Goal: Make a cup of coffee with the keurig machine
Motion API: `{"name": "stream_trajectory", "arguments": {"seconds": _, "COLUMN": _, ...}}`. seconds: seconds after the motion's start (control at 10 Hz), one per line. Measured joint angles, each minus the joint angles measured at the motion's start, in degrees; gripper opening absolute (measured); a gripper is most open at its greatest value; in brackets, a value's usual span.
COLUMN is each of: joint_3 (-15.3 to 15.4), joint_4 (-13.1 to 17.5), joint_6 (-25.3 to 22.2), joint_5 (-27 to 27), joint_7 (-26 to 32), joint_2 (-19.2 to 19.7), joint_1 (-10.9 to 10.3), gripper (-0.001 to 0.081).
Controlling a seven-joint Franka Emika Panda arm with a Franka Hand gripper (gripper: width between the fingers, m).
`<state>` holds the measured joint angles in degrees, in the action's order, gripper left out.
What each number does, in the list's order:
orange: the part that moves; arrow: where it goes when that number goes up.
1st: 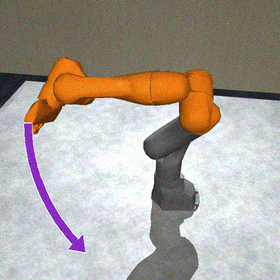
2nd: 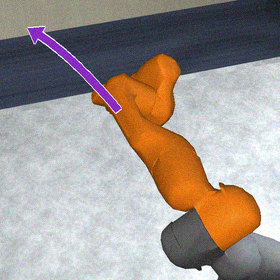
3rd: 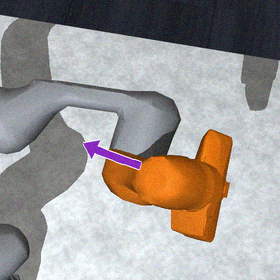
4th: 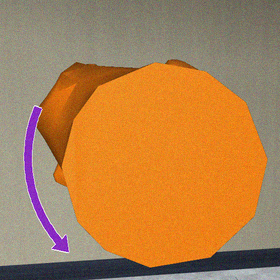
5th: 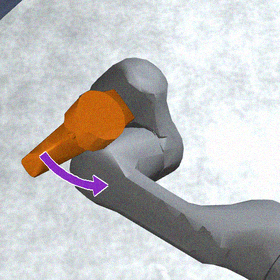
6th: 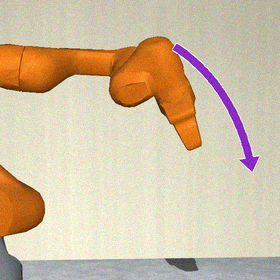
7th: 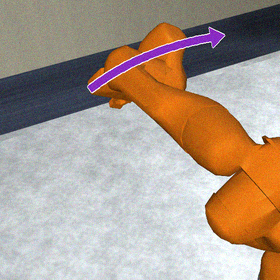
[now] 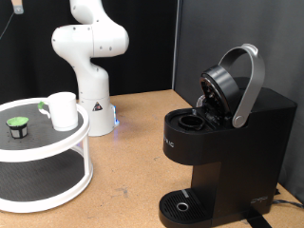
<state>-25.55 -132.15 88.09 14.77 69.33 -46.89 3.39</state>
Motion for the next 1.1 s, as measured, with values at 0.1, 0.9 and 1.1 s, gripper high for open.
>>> {"name": "stream_trajectory", "arguments": {"seconds": 0.1, "joint_3": -1.1, "joint_4": -0.7, "joint_6": 0.9, "joint_5": -0.5, "joint_7": 4.3, "joint_2": -0.5, "joint_1": -0.9, "gripper": 0.0803}}
{"name": "stream_trajectory", "arguments": {"seconds": 0.9, "joint_3": -6.8, "joint_4": -5.2, "joint_6": 4.5, "joint_5": 1.1, "joint_7": 27.1, "joint_2": 2.0, "joint_1": -6.2, "gripper": 0.0803}}
{"name": "stream_trajectory", "arguments": {"seconds": 1.1, "joint_3": -9.8, "joint_4": -5.2, "joint_6": 4.0, "joint_5": 1.3, "joint_7": 36.3, "joint_2": 2.5, "joint_1": -8.3, "gripper": 0.0803}}
